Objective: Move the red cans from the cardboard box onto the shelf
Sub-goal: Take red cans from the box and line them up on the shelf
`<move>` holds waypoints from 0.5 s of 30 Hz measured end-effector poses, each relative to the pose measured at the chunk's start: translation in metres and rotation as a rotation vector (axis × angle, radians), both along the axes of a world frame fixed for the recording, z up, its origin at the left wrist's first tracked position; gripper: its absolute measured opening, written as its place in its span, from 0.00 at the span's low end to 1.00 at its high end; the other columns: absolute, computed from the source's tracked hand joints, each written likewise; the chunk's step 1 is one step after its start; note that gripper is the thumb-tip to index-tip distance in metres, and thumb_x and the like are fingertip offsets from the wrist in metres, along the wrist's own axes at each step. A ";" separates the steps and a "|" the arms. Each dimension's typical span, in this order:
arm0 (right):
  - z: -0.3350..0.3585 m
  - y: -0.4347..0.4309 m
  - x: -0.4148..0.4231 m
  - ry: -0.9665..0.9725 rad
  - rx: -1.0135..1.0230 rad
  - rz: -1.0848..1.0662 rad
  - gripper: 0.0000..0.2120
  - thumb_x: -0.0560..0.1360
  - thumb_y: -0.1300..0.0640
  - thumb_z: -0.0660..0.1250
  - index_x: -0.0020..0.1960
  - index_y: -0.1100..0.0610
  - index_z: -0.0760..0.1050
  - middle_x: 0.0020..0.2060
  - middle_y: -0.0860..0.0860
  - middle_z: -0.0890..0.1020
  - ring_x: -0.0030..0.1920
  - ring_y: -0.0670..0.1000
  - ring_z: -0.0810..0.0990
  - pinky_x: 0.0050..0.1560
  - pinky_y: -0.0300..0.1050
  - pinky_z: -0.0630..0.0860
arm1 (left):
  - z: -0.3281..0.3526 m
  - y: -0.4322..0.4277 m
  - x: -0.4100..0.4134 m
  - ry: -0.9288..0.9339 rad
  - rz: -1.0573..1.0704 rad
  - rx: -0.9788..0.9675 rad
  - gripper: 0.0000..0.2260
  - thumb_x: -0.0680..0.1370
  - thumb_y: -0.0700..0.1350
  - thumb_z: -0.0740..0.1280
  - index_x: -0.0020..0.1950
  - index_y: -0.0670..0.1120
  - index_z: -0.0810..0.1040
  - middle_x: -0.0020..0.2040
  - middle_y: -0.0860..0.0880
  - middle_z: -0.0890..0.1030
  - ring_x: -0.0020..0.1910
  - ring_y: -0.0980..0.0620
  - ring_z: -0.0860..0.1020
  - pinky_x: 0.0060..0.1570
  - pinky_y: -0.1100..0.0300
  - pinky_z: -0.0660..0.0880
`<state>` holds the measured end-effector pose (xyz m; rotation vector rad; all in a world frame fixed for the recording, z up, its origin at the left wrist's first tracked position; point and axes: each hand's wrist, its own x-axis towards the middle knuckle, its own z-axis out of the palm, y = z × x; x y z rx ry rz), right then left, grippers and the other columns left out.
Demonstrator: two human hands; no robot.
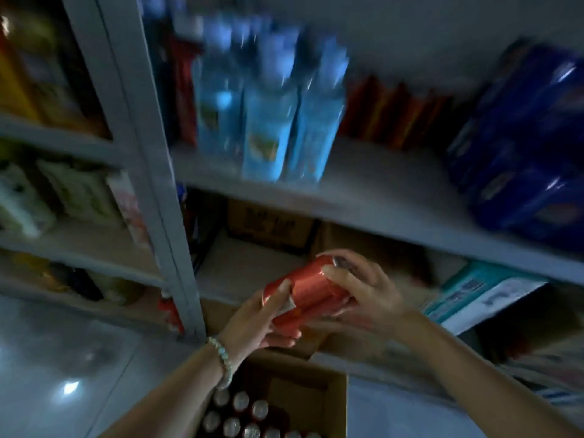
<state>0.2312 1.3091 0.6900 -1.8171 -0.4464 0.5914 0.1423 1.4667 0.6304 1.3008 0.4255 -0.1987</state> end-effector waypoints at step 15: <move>0.251 -0.021 0.033 -0.344 0.021 -0.223 0.31 0.57 0.38 0.71 0.55 0.49 0.71 0.51 0.49 0.79 0.51 0.47 0.79 0.51 0.42 0.78 | 0.250 -0.022 0.066 -0.257 -0.132 -0.037 0.29 0.68 0.63 0.59 0.59 0.43 0.72 0.42 0.43 0.79 0.37 0.51 0.81 0.37 0.61 0.79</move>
